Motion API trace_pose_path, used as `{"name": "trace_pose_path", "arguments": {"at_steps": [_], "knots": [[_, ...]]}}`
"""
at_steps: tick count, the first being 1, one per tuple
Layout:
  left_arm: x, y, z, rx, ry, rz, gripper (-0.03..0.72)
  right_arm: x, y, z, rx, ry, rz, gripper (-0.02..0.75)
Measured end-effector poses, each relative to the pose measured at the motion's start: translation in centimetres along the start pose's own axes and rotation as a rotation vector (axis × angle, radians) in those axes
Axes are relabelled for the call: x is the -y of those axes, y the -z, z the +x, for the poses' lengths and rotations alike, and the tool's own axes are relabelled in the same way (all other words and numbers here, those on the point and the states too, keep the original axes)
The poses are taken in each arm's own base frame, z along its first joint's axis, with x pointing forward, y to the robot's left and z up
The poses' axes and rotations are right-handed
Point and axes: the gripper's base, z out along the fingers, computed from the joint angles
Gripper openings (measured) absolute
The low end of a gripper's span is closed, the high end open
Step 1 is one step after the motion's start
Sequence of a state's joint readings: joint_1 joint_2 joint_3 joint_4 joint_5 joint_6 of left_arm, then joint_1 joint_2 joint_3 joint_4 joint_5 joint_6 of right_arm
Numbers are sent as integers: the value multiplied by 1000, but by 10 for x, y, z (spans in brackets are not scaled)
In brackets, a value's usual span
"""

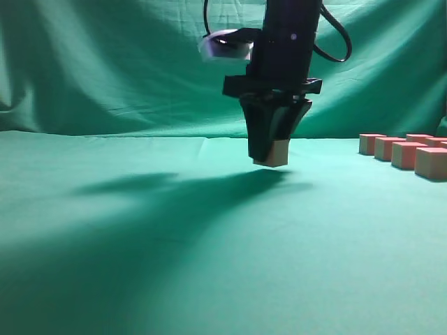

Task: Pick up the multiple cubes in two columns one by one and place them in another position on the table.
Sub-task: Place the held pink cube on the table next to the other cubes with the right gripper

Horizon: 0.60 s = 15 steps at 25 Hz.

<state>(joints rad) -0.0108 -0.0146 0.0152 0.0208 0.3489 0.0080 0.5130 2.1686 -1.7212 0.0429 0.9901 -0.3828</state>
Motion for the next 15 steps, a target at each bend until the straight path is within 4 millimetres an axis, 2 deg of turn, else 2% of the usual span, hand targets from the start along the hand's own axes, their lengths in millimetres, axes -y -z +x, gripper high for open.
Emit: {"name": "trace_pose_path", "arguments": {"at_steps": [15], "knots": [[0,0,0,0,0,0,0,2,-6,0,-3,7,14,260]]}}
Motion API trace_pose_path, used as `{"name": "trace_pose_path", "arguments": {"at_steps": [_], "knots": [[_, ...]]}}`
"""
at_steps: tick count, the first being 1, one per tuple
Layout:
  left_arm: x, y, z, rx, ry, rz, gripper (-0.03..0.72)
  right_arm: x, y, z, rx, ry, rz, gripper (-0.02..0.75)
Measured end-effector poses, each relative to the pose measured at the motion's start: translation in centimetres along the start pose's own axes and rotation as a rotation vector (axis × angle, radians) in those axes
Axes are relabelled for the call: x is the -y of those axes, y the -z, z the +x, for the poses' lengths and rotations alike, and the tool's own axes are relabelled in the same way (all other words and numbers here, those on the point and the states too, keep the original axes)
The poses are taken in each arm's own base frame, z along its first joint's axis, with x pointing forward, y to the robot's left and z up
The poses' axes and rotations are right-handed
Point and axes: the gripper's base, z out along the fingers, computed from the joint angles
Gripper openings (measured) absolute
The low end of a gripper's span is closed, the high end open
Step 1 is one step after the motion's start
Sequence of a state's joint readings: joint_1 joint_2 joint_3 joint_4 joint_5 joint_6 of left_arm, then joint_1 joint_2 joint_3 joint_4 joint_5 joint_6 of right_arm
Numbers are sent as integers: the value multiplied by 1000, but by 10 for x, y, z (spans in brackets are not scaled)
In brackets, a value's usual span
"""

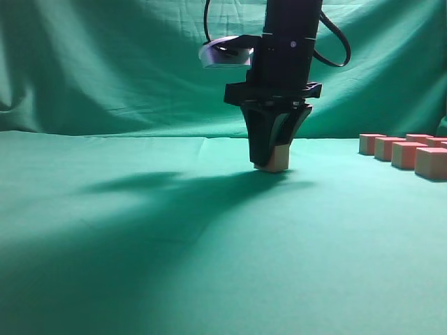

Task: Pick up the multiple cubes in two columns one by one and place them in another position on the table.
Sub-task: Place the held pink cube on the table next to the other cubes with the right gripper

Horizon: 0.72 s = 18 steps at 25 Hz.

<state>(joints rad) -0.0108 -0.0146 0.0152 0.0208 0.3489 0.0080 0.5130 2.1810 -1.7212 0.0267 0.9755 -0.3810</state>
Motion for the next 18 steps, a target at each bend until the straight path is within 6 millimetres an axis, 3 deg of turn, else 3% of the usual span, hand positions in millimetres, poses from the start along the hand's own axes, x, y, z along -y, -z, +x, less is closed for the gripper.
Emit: {"name": "trace_pose_path", "arguments": {"at_steps": [18], "knots": [[0,0,0,0,0,0,0,0,0,0,-3,-49,-1,260]]}}
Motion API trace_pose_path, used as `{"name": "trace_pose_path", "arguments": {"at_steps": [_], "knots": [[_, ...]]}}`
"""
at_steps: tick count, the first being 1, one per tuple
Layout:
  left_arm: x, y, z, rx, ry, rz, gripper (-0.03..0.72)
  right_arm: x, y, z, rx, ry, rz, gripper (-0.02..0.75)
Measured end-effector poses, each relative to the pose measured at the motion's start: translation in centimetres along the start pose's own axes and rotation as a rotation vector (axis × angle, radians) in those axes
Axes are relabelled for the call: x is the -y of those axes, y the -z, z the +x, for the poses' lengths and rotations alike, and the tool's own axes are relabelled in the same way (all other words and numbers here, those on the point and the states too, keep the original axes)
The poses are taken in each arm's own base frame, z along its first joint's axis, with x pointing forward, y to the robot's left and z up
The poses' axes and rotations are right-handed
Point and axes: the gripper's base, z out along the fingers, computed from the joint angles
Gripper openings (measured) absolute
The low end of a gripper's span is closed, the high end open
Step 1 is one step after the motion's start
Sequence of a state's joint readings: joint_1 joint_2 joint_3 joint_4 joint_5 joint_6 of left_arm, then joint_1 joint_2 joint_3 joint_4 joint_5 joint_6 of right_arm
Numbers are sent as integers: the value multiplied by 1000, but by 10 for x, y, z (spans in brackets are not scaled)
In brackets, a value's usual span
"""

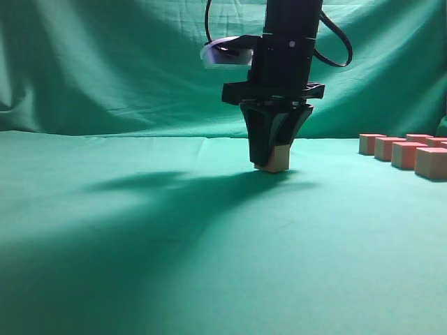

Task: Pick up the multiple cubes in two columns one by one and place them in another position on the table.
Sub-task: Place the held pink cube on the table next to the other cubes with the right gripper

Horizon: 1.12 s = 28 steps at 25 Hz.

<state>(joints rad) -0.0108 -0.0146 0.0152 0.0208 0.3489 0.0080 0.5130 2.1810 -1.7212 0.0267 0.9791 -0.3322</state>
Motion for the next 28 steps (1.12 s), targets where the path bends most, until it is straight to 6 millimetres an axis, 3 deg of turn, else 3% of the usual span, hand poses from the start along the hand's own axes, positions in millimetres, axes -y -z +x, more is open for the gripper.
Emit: {"name": "trace_pose_path", "arguments": {"at_steps": [26,28], "knots": [[0,0,0,0,0,0,0,0,0,0,4,-42,1,260],[0,0,0,0,0,0,0,0,0,0,4,-42,1,328]]}}
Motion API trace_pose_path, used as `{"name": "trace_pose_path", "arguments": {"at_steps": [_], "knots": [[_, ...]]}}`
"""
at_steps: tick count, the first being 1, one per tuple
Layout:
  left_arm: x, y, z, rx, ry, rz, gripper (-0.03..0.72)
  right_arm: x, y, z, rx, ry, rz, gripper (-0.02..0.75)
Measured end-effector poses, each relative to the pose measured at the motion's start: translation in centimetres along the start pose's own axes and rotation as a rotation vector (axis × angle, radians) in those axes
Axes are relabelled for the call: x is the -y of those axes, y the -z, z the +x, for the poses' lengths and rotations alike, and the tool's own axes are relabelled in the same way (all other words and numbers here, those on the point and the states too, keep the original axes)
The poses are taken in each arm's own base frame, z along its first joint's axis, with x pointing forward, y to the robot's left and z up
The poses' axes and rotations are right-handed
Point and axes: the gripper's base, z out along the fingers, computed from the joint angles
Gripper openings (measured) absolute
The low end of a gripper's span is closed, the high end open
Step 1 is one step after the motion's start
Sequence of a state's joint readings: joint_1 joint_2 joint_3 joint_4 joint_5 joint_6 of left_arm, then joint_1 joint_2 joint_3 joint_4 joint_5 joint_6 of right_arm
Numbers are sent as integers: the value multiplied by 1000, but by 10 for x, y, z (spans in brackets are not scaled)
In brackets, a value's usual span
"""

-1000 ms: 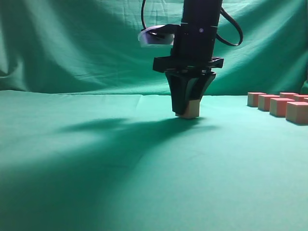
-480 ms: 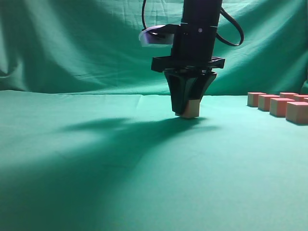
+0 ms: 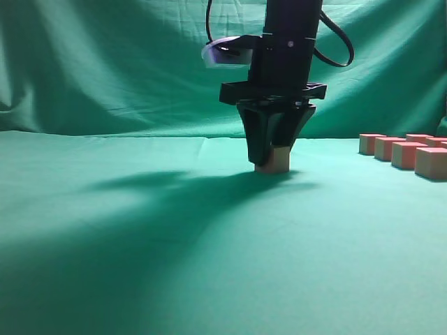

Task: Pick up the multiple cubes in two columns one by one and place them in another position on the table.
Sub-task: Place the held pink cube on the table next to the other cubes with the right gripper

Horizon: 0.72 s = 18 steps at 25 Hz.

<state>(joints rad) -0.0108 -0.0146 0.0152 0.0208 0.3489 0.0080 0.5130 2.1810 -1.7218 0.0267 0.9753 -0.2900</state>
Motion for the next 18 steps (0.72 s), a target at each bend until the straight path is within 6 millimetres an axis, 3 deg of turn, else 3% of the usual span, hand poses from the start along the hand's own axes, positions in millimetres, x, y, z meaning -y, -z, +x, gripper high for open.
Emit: {"name": "trace_pose_path", "arguments": {"at_steps": [1,2,9,12,14,15,18], "knots": [[0,0,0,0,0,0,0,0,0,0,0,0,0,314],[0,0,0,0,0,0,0,0,0,0,0,0,0,375],[0,0,0,0,0,0,0,0,0,0,-5,0,-2,606],[0,0,0,0,0,0,0,2,6,-1,-26,11,13,593],[0,0,0,0,0,0,0,5,18,-8,-20,16,31,593],[0,0,0,0,0,0,0,7,28,-13,-7,11,39,633],[0,0,0,0,0,0,0,11,62,-27,36,-8,56,618]]}}
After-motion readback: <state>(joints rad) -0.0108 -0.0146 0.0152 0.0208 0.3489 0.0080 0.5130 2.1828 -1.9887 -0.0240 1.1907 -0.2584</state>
